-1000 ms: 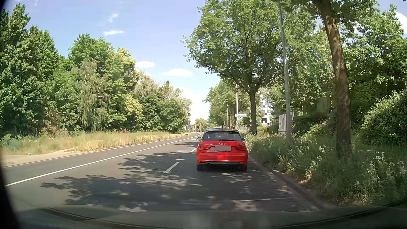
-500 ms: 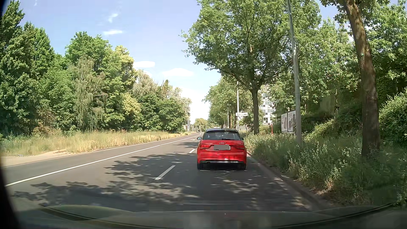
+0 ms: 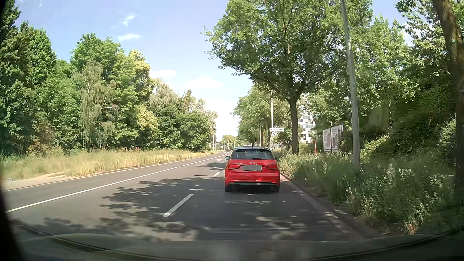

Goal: Follow the waypoints while adhering to traffic rules and regulations

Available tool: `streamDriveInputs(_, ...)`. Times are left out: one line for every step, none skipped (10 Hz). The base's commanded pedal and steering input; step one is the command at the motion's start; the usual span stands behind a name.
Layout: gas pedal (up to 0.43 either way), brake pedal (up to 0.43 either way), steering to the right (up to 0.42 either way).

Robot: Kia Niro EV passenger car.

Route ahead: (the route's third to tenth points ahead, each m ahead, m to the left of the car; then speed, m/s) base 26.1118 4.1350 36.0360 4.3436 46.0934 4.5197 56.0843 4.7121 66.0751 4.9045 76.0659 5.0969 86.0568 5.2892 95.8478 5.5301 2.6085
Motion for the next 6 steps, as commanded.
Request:
streamDriveInputs(0.039,0.03,0.001)
streamDriveInputs(0.039,0.03,0.001)
streamDriveInputs(0.039,0.037,0.001)
streamDriveInputs(0.039,0.037,0.001)
streamDriveInputs(0.039,0.03,0.001)
streamDriveInputs(0.039,0.03,0.001)
